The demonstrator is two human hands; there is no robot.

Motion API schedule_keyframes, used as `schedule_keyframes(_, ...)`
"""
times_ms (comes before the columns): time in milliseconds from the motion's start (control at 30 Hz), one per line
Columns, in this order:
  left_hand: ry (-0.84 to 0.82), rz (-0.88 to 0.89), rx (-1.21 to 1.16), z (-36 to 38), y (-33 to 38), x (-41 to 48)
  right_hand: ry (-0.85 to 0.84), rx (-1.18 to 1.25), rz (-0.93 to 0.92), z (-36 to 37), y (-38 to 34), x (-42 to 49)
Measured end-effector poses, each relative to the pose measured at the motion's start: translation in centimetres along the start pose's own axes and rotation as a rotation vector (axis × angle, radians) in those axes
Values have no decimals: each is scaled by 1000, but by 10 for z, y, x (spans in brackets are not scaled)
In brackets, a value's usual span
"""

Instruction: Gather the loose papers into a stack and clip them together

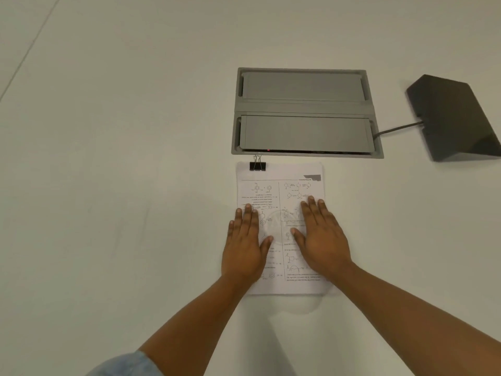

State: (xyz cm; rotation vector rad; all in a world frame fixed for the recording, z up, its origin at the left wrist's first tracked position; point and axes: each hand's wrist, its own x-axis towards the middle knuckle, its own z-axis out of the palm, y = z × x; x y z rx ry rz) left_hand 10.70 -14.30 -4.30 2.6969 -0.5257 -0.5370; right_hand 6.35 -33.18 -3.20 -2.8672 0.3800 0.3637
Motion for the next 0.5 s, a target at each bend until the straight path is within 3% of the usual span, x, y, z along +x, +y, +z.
schedule_keyframes(300, -66, 24, 89, -8, -2, 2, -71, 61, 17, -12, -2, -3)
schedule_keyframes(500, -24, 58, 152, -43, -11, -1, -11, 149, 119, -40, -2, -23)
